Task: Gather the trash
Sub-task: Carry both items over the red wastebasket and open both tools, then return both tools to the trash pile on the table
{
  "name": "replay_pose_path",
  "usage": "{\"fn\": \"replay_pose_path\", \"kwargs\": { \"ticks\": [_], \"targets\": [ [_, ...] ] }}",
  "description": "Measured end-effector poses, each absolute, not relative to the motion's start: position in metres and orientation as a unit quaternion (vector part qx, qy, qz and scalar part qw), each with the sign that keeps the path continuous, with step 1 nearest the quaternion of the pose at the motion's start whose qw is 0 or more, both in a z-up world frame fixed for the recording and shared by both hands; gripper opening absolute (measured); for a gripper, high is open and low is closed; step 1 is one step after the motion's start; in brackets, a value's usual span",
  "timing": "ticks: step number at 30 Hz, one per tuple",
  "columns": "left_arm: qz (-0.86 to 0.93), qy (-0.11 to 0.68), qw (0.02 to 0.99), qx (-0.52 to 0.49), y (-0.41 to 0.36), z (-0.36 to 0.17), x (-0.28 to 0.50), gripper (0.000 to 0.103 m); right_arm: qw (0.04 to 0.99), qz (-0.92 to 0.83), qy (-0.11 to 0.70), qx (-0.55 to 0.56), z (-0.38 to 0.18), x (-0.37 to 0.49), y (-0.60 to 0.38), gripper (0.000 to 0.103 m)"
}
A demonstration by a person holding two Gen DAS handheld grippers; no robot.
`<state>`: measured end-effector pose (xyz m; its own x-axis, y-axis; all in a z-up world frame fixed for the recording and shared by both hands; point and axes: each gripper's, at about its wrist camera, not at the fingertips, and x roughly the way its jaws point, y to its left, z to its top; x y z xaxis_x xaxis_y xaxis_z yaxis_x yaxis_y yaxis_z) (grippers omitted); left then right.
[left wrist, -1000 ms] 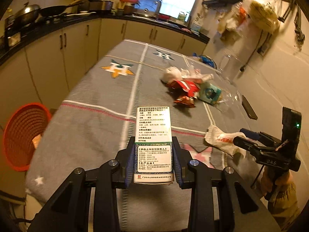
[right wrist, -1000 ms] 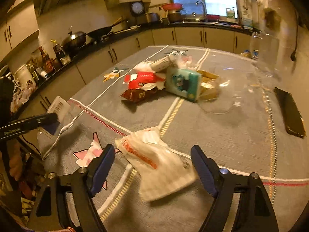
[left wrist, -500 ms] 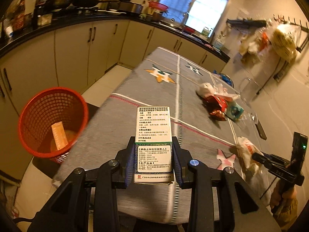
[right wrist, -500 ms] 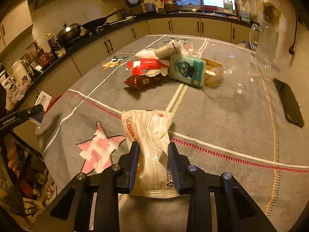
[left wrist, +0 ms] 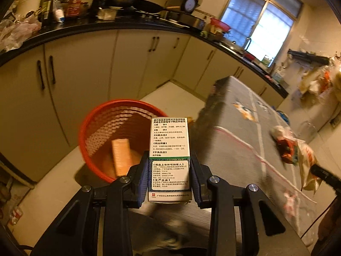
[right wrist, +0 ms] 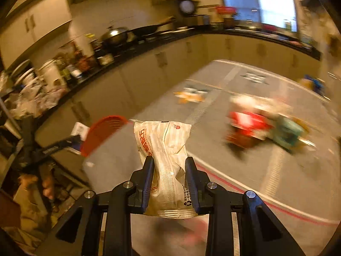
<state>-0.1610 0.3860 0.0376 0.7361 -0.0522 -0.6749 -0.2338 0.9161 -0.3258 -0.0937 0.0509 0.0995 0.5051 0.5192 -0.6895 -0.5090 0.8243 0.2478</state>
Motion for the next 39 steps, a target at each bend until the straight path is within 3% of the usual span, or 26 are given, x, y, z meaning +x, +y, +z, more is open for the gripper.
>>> {"fn": "replay_pose_path", "kwargs": {
  "ticks": [13,16,18,20,26,30,39],
  "targets": [
    [0.093,0.371,0.901,-0.202,0.451,0.019,-0.116,0.033,0.803,0.382,0.457,-0.009,0.052,-0.009,0.265,0.034],
    [0.095,0.377,0.898,-0.204,0.455,0.017,-0.109,0.037,0.802,0.377,0.463,0.0,0.04,0.004,0.285,0.046],
    [0.091,0.379,0.898,-0.204,0.457,0.018,-0.106,0.052,0.805,0.372,0.462,0.012,0.038,0.007,0.286,0.058],
    [0.093,0.378,0.899,-0.2,0.456,0.02,-0.107,0.058,0.81,0.368,0.457,0.014,0.041,0.007,0.277,0.059],
    [0.083,0.401,0.894,-0.182,0.44,0.032,-0.102,0.06,0.844,0.326,0.425,0.019,0.061,-0.006,0.198,0.065],
    [0.059,0.405,0.901,-0.146,0.406,0.054,-0.102,0.063,0.875,0.271,0.397,0.065,0.07,-0.031,0.11,0.073],
    [0.023,0.387,0.912,-0.132,0.298,0.07,-0.118,0.068,0.896,0.2,0.373,0.131,0.068,-0.064,-0.049,0.074]
  ]
}}
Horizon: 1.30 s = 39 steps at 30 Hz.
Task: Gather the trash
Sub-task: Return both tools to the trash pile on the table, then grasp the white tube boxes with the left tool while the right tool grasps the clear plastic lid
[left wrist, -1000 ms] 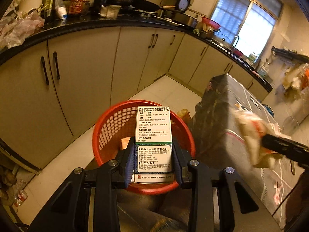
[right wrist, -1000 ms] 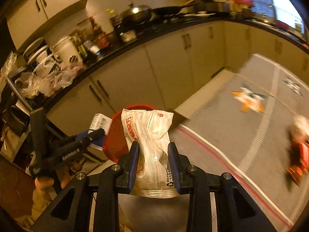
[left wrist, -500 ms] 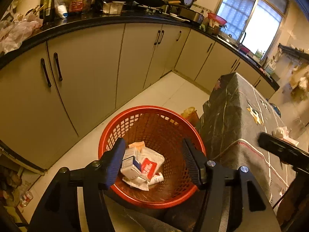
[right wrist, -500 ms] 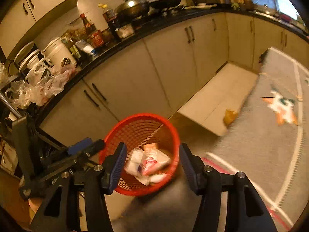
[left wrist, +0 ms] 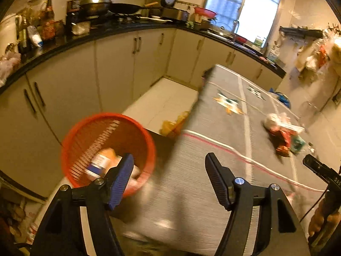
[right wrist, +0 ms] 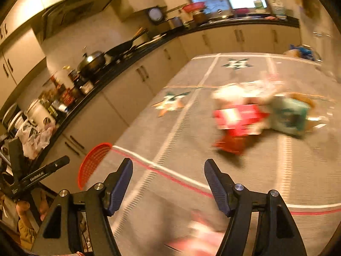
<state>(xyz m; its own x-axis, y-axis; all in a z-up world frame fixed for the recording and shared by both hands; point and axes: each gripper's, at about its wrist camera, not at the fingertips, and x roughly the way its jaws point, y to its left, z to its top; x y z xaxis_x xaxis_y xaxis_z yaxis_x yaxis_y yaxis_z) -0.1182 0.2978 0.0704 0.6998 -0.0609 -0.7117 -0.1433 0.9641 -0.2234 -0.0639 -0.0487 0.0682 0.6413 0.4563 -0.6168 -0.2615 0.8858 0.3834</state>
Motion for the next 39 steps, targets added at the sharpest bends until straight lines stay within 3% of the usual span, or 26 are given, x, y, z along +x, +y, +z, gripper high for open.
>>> {"fn": "replay_pose_path", "kwargs": {
  "ticks": [8,18,21,25,26,28,29,30,39],
  "targets": [
    [-0.044,0.398,0.913,-0.079,0.158,0.078,-0.079,0.068,0.918,0.128,0.349,0.141,0.078,-0.051,-0.167,0.075],
    [-0.195,0.371,0.904,0.085,-0.015,0.094,0.019,0.068,0.912,0.104,0.328,0.221,0.064,-0.037,-0.241,0.076],
    [-0.201,0.352,0.901,0.154,-0.045,0.083,0.027,0.068,0.915,0.099,0.324,0.218,0.068,-0.034,-0.246,0.076],
    [-0.228,0.364,0.888,0.165,-0.059,0.069,0.04,0.068,0.921,0.083,0.315,0.215,0.066,-0.035,-0.252,0.076],
    [-0.23,0.366,0.887,0.164,-0.061,0.067,0.042,0.066,0.921,0.078,0.315,0.217,0.065,-0.035,-0.255,0.076],
    [-0.233,0.376,0.882,0.164,-0.064,0.06,0.048,0.039,0.92,0.075,0.315,0.222,0.063,-0.035,-0.259,0.076],
    [-0.227,0.381,0.88,0.167,-0.065,0.057,0.049,0.02,0.919,0.07,0.317,0.223,0.062,-0.034,-0.26,0.077],
    [-0.223,0.389,0.879,0.166,-0.065,0.054,0.052,0.013,0.919,0.064,0.32,0.223,0.06,-0.033,-0.261,0.077],
    [-0.215,0.365,0.901,0.088,-0.022,0.081,0.027,0.012,0.914,0.047,0.347,0.204,0.039,-0.02,-0.255,0.078]
  ]
}}
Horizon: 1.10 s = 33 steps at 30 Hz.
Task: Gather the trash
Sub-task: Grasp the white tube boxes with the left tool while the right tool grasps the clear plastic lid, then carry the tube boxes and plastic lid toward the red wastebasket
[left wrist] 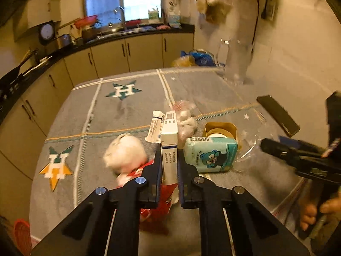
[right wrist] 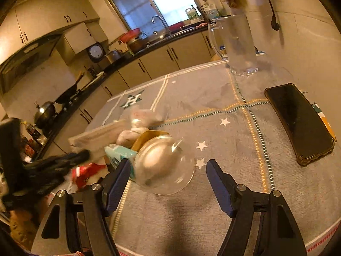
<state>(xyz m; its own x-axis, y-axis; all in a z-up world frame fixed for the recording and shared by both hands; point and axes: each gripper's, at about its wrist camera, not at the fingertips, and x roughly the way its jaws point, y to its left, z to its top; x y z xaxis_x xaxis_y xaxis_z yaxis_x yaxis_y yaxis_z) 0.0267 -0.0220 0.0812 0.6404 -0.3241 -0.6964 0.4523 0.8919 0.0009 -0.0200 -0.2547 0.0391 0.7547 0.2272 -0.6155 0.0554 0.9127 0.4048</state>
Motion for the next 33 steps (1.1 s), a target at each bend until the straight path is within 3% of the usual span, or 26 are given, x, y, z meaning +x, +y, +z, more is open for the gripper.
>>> {"fn": "replay_pose_path", "kwargs": {
  "ticks": [8,10,11,12,33],
  "targets": [
    [-0.208,0.344,0.915,0.029,0.031,0.103,-0.024,0.012,0.913,0.042,0.346,0.212,0.028,-0.012,-0.255,0.077],
    [-0.2,0.341,0.918,0.013,0.047,0.105,-0.037,0.012,0.915,0.042,0.343,0.21,0.028,-0.012,-0.254,0.069],
    [-0.196,0.34,0.92,0.006,0.055,0.105,-0.042,0.012,0.914,0.045,0.346,0.206,0.027,-0.011,-0.253,0.047],
    [-0.188,0.339,0.922,-0.004,0.066,0.106,-0.049,0.012,0.914,0.047,0.348,0.201,0.027,-0.011,-0.25,0.045],
    [-0.055,0.309,0.939,-0.137,0.257,0.103,-0.137,0.012,0.937,0.042,0.312,0.153,0.083,-0.084,-0.199,0.043]
  ]
}}
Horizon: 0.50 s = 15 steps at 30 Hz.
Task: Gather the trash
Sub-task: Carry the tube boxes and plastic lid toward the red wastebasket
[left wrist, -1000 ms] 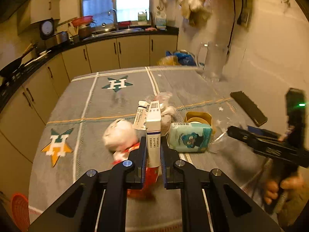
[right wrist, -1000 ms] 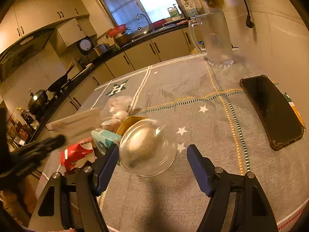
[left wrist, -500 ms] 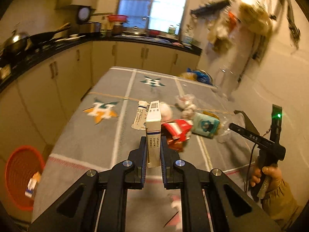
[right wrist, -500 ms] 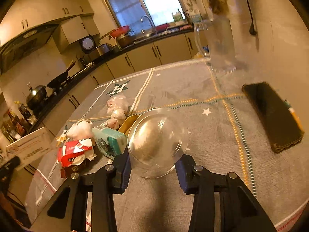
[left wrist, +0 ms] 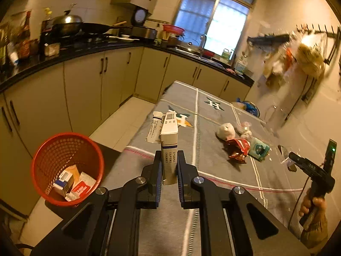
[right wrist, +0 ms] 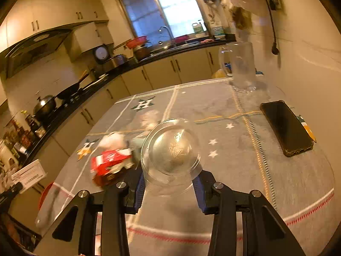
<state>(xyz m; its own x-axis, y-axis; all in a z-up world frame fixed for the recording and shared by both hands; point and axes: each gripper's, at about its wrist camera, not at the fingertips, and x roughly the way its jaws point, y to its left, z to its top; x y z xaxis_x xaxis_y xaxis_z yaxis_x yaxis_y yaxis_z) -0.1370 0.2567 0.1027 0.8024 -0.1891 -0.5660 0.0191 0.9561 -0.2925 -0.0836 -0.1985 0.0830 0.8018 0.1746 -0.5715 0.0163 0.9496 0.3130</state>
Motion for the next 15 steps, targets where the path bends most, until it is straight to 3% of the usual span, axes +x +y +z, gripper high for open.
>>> {"fn": "replay_pose_path", "kwargs": {
  "ticks": [15],
  "targets": [
    [0.0,0.299,0.937,-0.183,0.332,0.08,-0.167,0.012,0.922,0.154,0.342,0.095,0.091,-0.084,-0.065,0.043]
  ]
}}
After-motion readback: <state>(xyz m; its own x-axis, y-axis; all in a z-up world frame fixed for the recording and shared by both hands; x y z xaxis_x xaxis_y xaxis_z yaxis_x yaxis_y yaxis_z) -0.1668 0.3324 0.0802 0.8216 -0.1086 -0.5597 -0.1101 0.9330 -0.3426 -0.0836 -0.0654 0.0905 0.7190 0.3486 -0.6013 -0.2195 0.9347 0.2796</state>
